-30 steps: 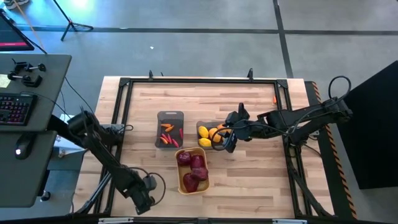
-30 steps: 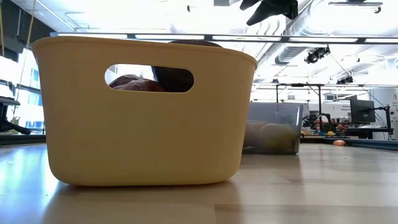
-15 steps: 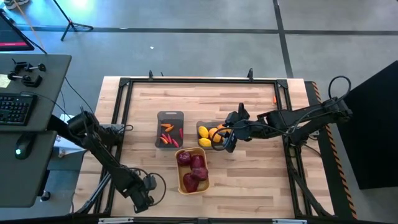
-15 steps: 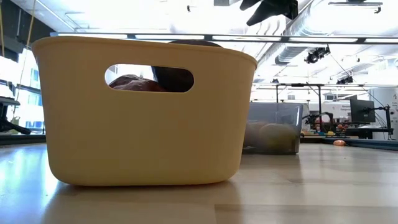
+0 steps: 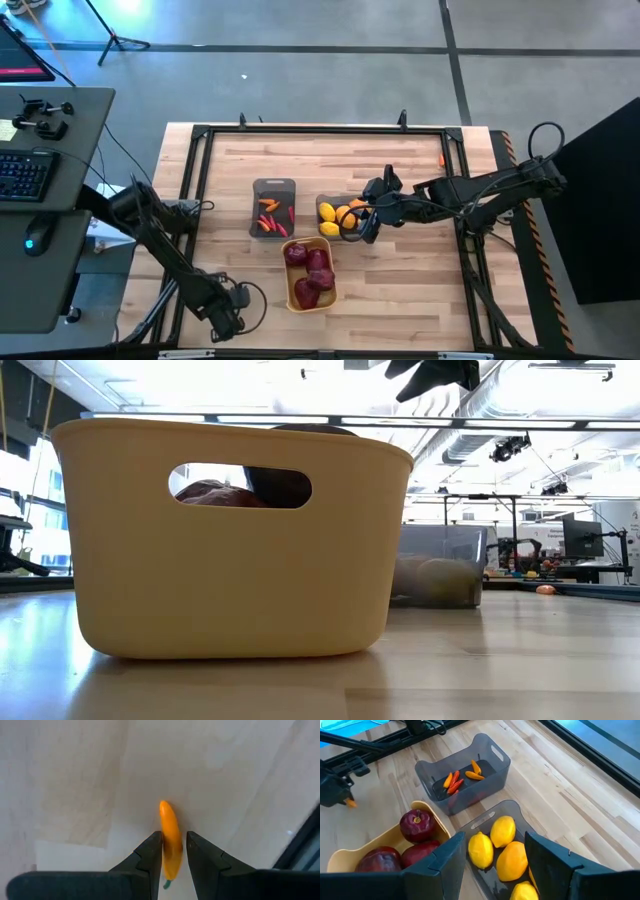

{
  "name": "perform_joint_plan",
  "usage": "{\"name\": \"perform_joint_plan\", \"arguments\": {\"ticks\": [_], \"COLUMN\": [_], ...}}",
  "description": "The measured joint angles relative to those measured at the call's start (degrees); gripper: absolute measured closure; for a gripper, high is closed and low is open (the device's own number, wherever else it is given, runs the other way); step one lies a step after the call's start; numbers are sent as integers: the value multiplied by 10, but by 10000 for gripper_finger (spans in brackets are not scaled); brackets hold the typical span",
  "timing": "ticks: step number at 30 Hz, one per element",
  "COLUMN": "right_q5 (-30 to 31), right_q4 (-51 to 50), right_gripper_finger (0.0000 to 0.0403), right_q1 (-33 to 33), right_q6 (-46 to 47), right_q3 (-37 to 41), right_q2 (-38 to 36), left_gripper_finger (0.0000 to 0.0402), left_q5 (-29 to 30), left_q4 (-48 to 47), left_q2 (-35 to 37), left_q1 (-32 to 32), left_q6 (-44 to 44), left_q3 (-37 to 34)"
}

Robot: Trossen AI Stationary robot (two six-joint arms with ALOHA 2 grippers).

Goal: Sort produce into baskets
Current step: Put the yellow chili pepper into the left black bin

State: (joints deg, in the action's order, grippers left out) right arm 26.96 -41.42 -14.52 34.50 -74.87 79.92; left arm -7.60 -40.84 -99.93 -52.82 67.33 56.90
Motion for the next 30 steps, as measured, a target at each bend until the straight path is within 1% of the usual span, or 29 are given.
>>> {"name": "perform_joint_plan", "arguments": {"ticks": [9,11,13,15,18,22,25,27,28,30], "right_q5": [0,0,0,-1,-7,-19,-19,-19,-19,-19], "right_q4": [-9,-14,-20,-23,-23,-28,-32,-37,-38,-47], "right_gripper_finger": [210,210,210,210,210,210,210,210,210,210], "right_q1": [0,0,0,0,0,-1,-1,-1,-1,-1], "right_q6": [-10,-11,-11,-10,-10,0,2,2,2,9], "right_q3": [0,0,0,0,0,0,0,0,0,0], "right_q2": [0,0,0,0,-3,-20,-31,-35,-35,-35], "left_gripper_finger": [330,344,372,392,388,393,398,397,396,395], "left_q5": [-2,1,4,35,88,176,283,342,359,369], "left_q4": [2,-1,-4,-4,-37,-108,-121,-120,-119,-120], "left_q2": [-16,-14,-8,7,54,151,227,264,274,283], "left_q1": [0,4,12,26,54,109,166,213,238,297], "left_q6": [-5,-5,-6,-12,-16,-29,-67,-93,-112,-157], "left_q3": [2,2,0,0,0,4,16,17,17,17]}}
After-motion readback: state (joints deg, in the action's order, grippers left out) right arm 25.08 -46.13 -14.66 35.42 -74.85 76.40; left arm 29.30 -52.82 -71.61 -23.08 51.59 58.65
